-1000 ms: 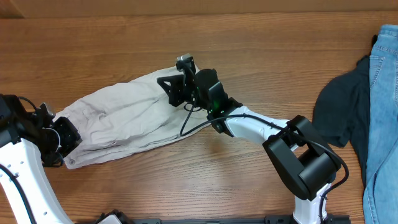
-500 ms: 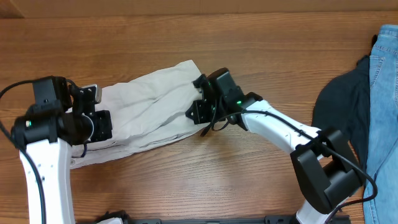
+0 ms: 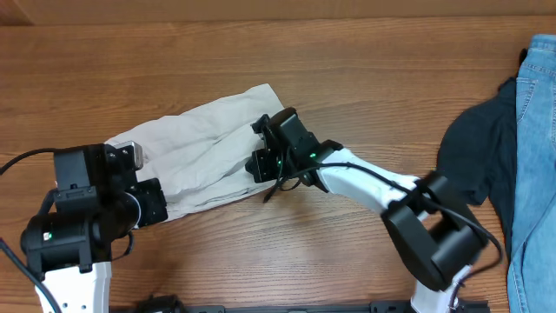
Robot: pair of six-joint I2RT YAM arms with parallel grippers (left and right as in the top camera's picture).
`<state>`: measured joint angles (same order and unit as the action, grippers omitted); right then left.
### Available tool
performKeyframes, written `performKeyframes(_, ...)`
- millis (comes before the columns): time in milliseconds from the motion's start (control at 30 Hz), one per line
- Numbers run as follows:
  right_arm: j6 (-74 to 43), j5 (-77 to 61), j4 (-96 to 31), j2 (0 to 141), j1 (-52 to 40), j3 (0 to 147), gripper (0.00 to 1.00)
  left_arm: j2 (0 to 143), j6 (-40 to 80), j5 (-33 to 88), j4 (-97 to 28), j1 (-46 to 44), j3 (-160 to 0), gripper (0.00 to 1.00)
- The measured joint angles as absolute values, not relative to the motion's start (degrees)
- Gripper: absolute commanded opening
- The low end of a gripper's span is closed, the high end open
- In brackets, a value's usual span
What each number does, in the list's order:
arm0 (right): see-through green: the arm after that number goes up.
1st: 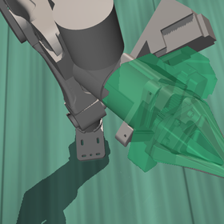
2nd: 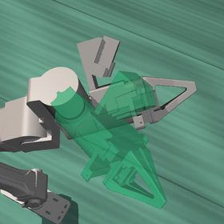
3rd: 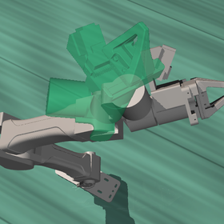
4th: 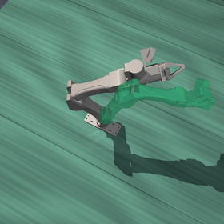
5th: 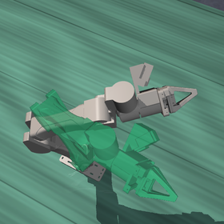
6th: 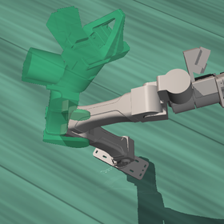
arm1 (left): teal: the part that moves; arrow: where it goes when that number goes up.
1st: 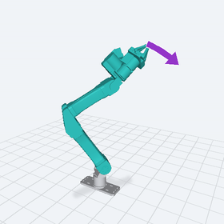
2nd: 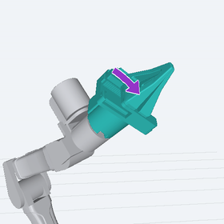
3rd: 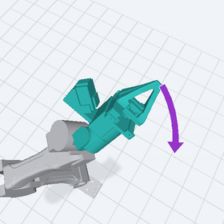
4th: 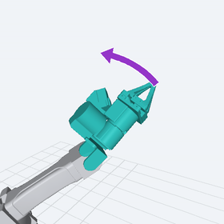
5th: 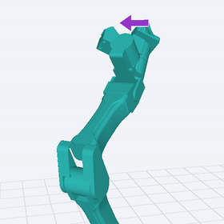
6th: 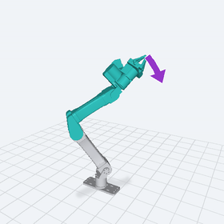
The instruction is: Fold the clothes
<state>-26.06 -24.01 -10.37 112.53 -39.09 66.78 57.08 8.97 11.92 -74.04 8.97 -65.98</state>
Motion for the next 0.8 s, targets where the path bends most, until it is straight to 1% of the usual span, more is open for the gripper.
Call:
performKeyframes(133,-28.71,-24.86,-7.07,117.01,-39.46,66.74,0.04,57.25,9.63,11.68,-73.67,8.97,-64.95,0.04)
performKeyframes(200,-29.34,-24.97,-2.37,118.3,-39.9,66.72,0.04,57.28,10.02,11.2,-73.65,8.97,-64.95,0.04)
performKeyframes(267,-29.76,-24.43,4.19,119.0,-40.23,66.7,0.05,57.28,10.22,10.85,-73.52,8.97,-64.93,0.04)
performKeyframes(367,-29.93,-18.72,18.7,119.87,-40.6,66.63,0.07,57.28,10.41,10.61,-73.49,8.97,-64.88,0.04)
performKeyframes(467,-29.95,-12.01,26.24,120.55,-40.49,66.78,0.07,57.28,10.41,10.41,-73.54,8.97,-64.86,0.05)
performKeyframes(600,-29.95,-7.35,27.03,120.77,-39.79,67.09,0.07,57.28,10.41,10.44,-74.35,8.97,-64.86,0.07)
performKeyframes(800,-25.3,-9.72,17.39,120.84,-38.79,70.94,0.05,57.28,10.44,11.4,-76.77,8.97,-64.86,0.09)
